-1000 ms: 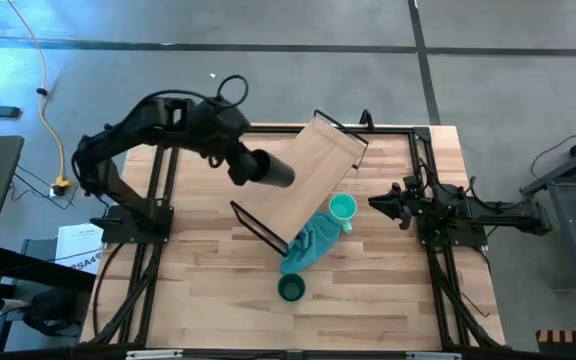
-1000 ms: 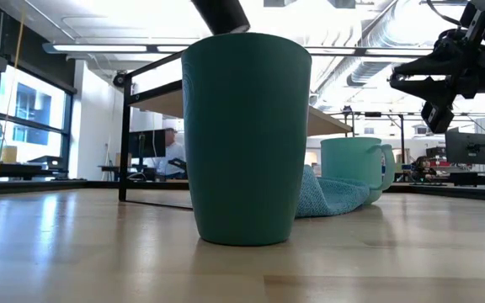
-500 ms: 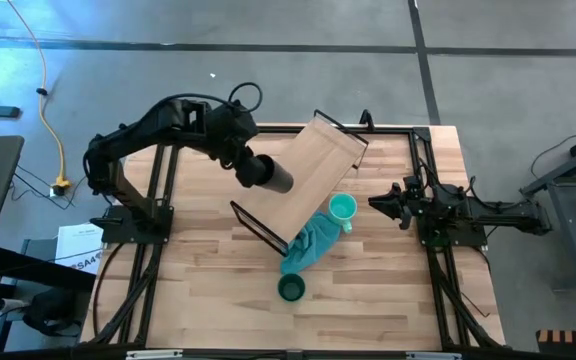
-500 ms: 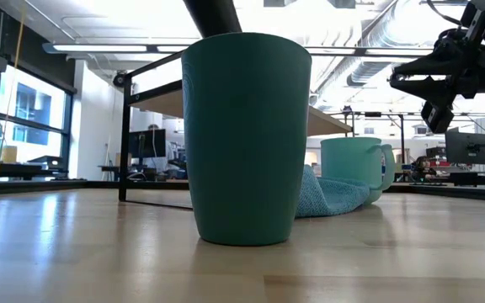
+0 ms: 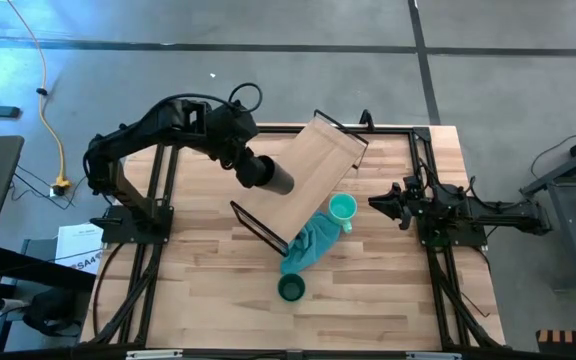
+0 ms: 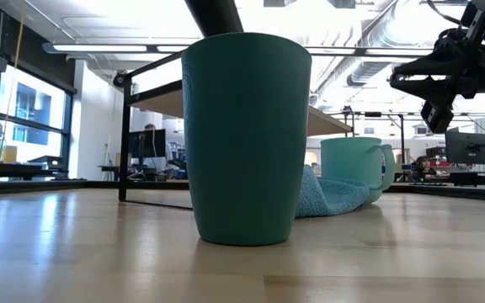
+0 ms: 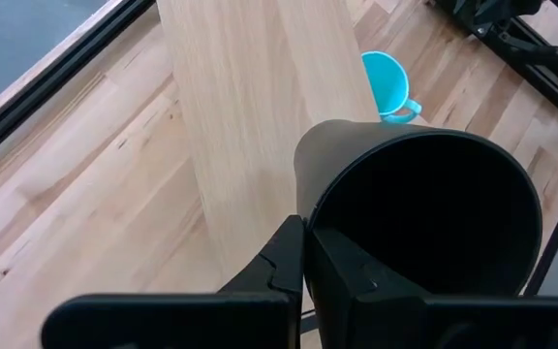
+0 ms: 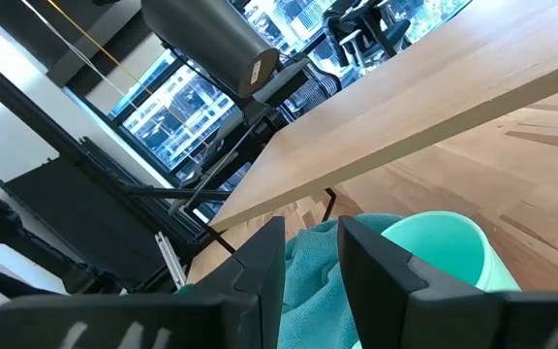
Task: Stack small to large cups/mugs on shelf
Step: Put the black cup on the shelf
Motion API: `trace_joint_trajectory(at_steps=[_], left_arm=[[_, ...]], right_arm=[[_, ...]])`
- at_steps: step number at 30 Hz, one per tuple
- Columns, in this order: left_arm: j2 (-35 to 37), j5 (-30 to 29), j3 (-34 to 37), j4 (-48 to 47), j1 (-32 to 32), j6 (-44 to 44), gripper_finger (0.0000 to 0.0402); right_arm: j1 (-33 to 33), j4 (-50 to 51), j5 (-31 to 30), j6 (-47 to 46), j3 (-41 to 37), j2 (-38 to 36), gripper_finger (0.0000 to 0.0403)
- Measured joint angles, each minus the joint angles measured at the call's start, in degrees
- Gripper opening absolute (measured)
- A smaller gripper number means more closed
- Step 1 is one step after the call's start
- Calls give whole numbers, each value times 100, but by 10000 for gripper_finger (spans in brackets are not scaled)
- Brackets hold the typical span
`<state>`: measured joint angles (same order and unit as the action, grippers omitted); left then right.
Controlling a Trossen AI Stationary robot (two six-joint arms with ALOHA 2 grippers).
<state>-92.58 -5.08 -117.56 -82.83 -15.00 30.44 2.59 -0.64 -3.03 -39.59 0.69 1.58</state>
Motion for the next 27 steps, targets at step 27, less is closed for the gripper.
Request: trace_joint_trajectory(at_steps=[27], left_arm=[[-427, 229, 0, -293, 0, 497, 0]], right_arm=[[0, 2, 0, 107, 2, 22, 89]])
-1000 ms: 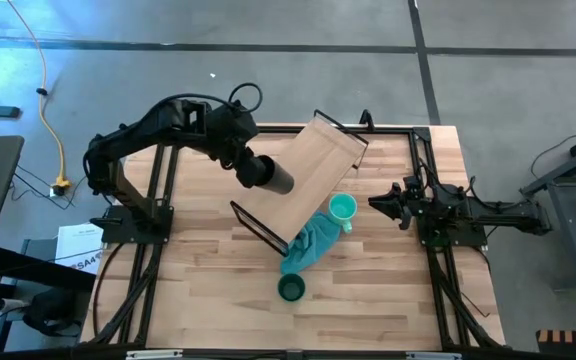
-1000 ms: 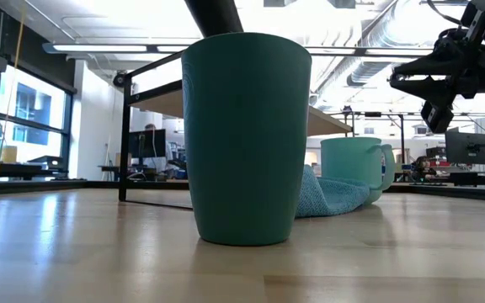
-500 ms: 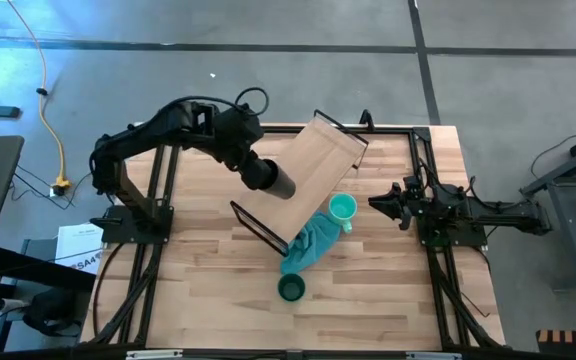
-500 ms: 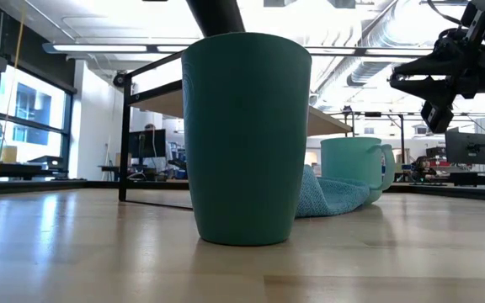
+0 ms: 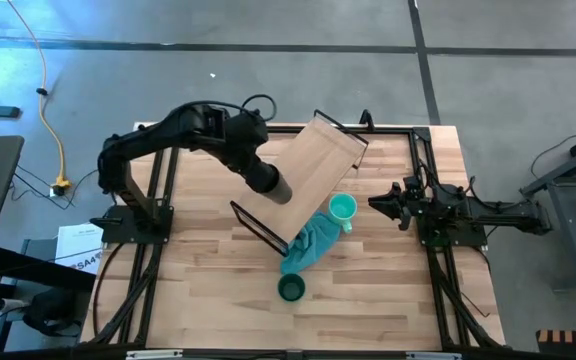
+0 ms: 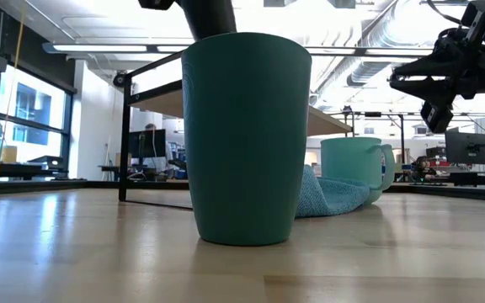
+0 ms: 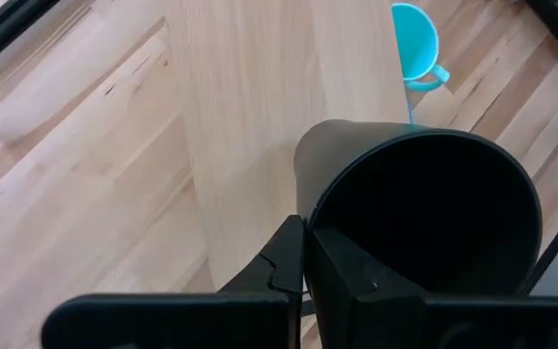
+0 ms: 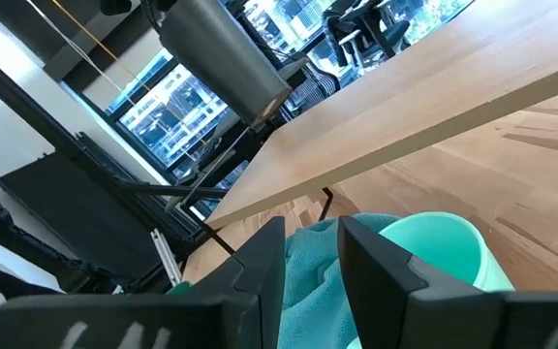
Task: Stack small to large cups/mugs on shelf
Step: Put the black cup on the shelf
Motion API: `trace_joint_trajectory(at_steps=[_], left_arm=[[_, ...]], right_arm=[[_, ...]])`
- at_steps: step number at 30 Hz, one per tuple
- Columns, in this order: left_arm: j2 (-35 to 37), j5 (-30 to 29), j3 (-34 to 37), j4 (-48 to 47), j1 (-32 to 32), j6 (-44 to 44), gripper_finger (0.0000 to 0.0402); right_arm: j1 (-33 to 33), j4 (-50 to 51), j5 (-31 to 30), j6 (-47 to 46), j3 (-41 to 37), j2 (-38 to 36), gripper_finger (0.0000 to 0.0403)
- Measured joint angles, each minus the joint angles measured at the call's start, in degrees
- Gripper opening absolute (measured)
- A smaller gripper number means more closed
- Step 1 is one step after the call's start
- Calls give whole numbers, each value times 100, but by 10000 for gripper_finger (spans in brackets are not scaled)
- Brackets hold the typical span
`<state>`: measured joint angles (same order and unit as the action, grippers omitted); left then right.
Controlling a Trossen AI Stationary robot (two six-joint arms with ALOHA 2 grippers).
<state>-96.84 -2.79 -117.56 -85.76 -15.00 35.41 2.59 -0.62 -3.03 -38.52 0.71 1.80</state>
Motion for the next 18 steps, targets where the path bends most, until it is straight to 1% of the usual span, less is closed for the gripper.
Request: trace_joint_trajectory(at_steps=[12, 18], left_arm=[[5, 88, 0, 6, 4, 371, 0], [-129, 90, -10, -120, 119, 439, 0]], right_arm=[[1, 0, 0, 140, 0, 1, 89], [0, 0, 0, 157, 0, 0, 89]])
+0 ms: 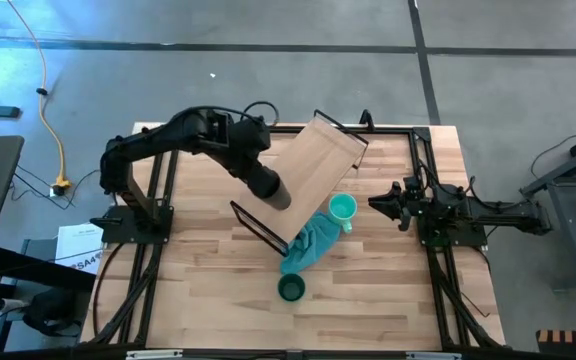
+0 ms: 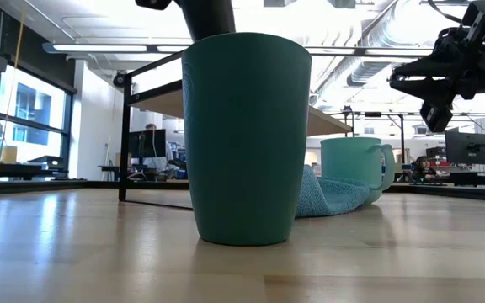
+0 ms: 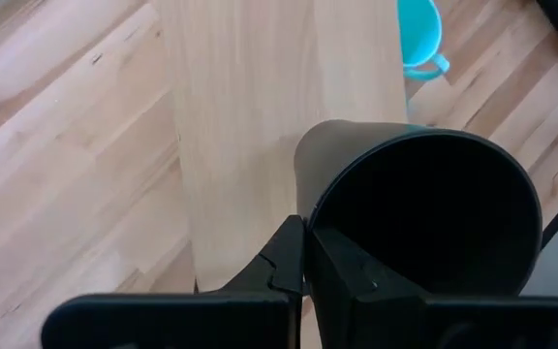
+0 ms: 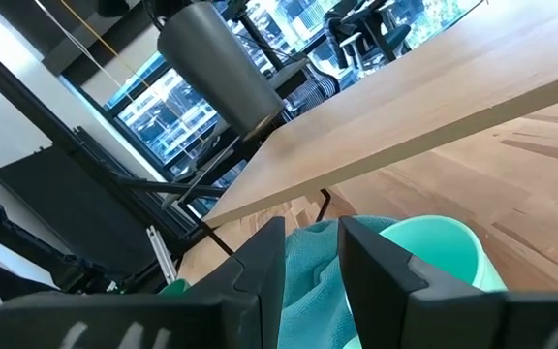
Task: Stack small to large cups/mugs on shelf
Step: Put the black cup on the shelf
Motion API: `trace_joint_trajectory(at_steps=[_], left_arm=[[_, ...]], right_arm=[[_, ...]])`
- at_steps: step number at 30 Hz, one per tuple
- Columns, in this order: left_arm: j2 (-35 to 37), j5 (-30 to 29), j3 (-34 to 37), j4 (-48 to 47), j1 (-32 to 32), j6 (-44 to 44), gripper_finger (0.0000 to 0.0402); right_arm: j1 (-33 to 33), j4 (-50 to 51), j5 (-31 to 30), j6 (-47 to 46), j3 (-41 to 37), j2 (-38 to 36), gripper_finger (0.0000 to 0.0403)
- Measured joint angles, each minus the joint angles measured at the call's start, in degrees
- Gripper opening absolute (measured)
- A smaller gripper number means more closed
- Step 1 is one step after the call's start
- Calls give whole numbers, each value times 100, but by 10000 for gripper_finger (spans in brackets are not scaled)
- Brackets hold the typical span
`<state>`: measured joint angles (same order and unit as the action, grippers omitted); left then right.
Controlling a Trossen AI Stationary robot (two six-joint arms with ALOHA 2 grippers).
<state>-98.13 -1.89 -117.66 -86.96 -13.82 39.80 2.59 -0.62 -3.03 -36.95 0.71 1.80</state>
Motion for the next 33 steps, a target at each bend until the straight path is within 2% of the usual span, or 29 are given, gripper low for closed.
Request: trace_joint_trajectory(at_steps=[11, 33], left_arm=[[-250, -2, 13, -177, 73, 37, 0], [-231, 40, 8, -308, 73, 56, 0]], right_arm=[[0, 0, 0, 101, 0, 15, 89], [0, 0, 0, 101, 0, 13, 89]])
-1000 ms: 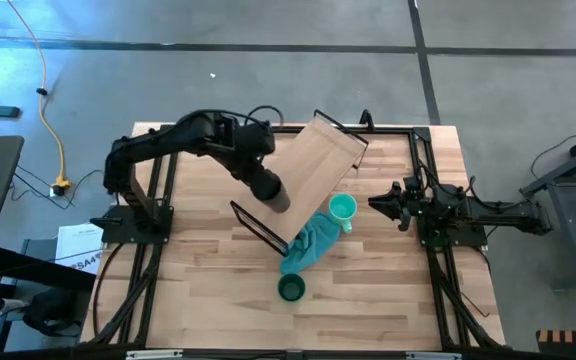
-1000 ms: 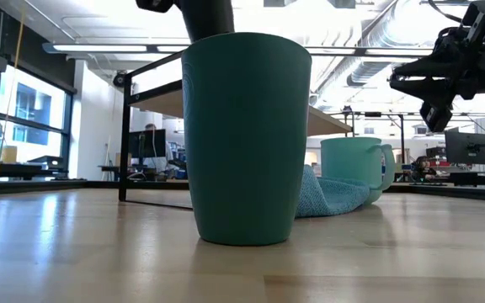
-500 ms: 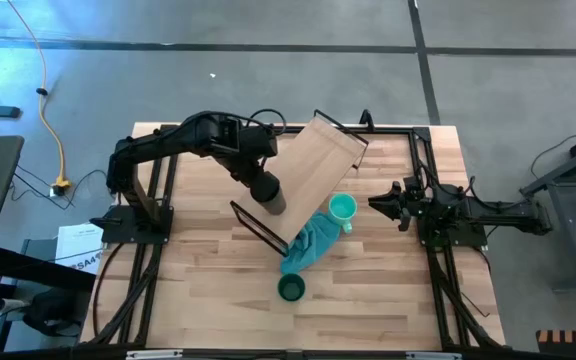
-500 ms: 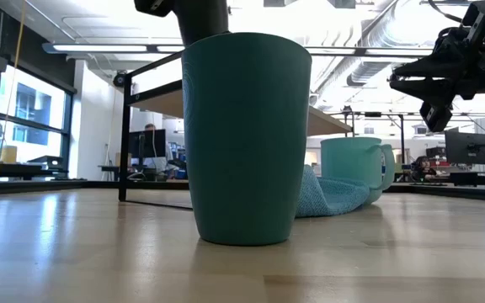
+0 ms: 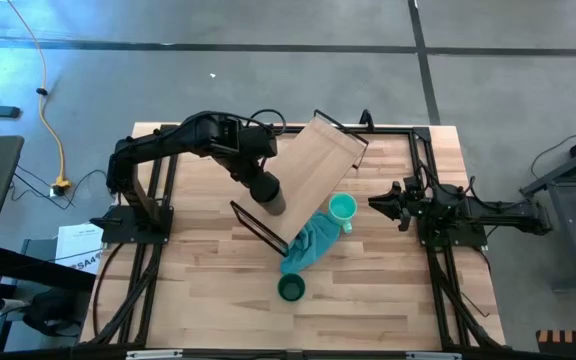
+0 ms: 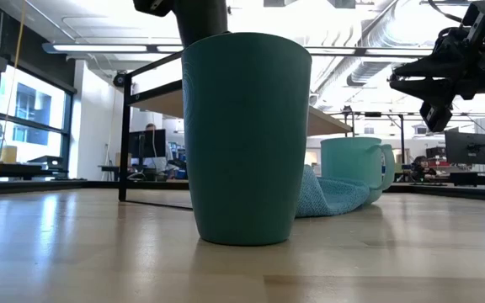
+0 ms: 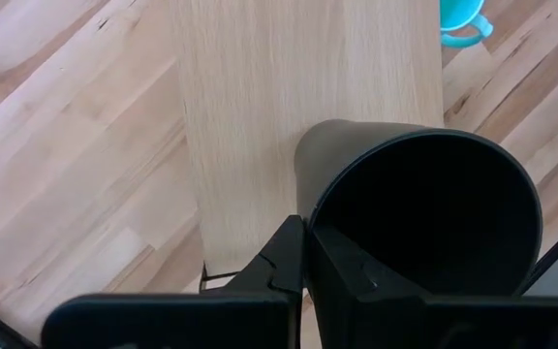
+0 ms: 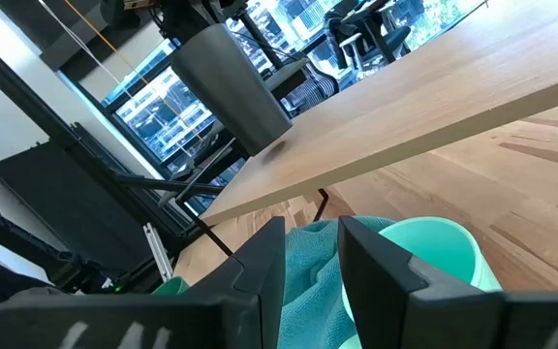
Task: Stack small to large cups/mugs on shelf
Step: Put the black cup on the shelf
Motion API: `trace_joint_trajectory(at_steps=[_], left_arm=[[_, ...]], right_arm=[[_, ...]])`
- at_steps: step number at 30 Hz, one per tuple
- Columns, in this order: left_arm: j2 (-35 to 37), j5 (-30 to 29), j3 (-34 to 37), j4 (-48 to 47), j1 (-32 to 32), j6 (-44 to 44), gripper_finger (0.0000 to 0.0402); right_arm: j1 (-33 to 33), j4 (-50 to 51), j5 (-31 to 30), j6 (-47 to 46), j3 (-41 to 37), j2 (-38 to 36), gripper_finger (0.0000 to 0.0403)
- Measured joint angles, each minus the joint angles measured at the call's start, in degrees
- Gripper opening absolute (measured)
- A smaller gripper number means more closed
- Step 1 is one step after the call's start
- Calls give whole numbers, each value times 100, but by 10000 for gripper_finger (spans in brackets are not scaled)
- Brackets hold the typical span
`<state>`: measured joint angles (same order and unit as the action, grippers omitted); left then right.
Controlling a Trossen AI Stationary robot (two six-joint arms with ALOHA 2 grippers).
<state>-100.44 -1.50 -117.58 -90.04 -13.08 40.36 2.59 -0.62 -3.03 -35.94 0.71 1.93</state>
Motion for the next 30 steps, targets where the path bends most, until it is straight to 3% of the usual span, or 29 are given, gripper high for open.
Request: trace_joint_trajectory(at_steps=[30], left_arm=[[-110, -60, -7, 0, 182, 243, 0]], right_arm=[[0, 0, -2, 42, 0, 0, 89]])
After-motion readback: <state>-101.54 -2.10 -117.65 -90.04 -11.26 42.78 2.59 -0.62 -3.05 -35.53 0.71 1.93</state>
